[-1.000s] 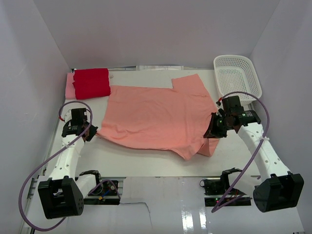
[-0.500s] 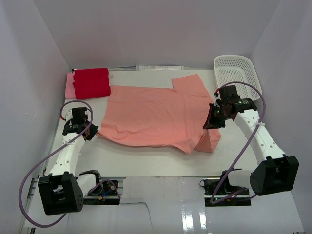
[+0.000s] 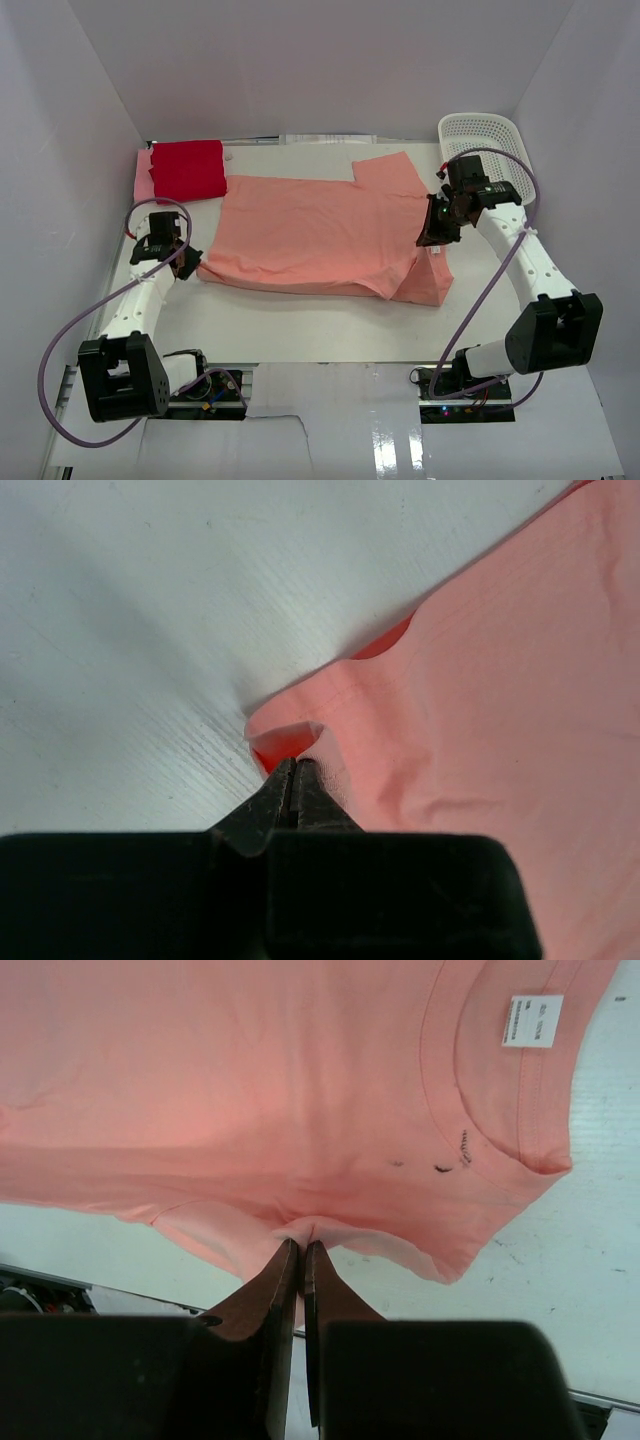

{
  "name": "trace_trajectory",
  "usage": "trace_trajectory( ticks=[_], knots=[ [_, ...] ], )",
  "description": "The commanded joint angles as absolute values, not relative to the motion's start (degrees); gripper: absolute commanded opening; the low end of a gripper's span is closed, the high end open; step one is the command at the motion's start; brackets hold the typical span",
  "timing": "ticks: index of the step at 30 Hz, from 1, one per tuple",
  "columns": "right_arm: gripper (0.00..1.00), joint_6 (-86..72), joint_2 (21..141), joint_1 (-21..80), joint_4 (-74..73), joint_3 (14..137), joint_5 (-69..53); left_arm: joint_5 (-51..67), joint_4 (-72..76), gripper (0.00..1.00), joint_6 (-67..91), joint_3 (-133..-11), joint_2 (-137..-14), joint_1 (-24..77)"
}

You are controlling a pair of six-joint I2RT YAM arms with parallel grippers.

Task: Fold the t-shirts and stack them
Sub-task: Fold the flattened tshirt in 1/3 of the way

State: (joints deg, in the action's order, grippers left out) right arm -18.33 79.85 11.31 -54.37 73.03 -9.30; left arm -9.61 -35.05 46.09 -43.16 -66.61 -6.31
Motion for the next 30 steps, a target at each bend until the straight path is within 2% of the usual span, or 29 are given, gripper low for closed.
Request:
trace_trajectory(
  ticks=[1,30],
  knots=[
    [0.08,-16.53,80.68,10.11,-53.17,77.43,-8.35,-9.76,-33.40,0.00,45.62,-46.58,-67.32,-6.77],
    [0.08,-14.94,91.58,7.73,-52.12,88.24,-7.56,-7.03,-27.78,0.00,44.65,-54.58,-77.60,-6.68]
  ],
)
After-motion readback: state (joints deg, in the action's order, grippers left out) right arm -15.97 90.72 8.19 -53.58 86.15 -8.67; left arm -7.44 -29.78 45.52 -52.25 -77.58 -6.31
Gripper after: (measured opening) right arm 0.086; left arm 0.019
